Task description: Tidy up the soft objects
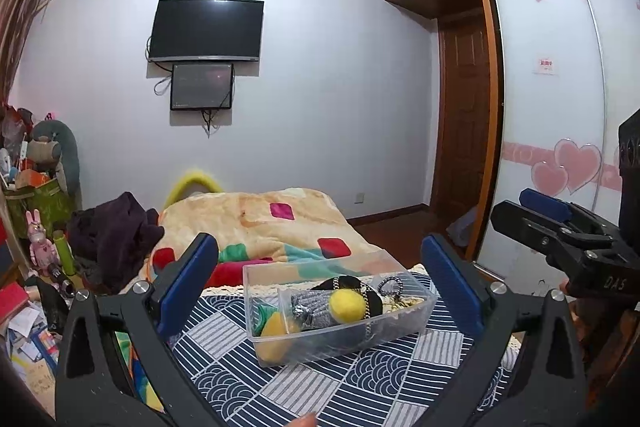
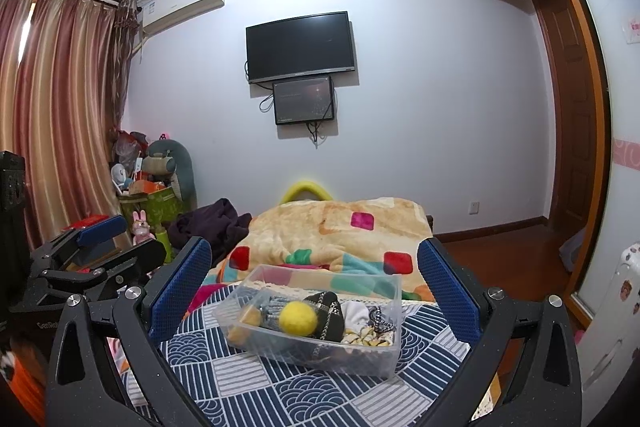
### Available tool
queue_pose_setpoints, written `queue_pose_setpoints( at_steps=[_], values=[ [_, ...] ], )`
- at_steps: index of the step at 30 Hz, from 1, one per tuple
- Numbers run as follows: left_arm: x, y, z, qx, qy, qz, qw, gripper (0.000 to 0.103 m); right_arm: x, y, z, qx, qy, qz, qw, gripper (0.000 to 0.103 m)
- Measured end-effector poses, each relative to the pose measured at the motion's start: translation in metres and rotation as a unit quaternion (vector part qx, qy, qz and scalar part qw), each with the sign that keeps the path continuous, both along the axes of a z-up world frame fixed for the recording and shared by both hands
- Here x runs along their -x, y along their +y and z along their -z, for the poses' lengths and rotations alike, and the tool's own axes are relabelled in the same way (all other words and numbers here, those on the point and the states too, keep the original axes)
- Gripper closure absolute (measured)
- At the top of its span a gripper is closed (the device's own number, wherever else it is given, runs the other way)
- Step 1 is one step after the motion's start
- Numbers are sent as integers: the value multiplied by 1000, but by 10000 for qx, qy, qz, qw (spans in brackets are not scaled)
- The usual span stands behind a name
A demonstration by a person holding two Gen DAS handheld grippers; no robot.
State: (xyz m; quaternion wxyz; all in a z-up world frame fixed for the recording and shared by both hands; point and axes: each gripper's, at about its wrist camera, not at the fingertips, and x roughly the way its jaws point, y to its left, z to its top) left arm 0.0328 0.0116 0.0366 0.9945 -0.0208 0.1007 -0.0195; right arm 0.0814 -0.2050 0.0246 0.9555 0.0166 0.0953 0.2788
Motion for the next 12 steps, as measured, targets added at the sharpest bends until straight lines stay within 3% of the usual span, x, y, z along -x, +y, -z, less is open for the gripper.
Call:
queue_pose_setpoints(
  at_steps=[12],
  values=[
    [1,2,0,-4,-24,-55,10000,0,0,1,1,-4,7,10,10000,0]
  ],
)
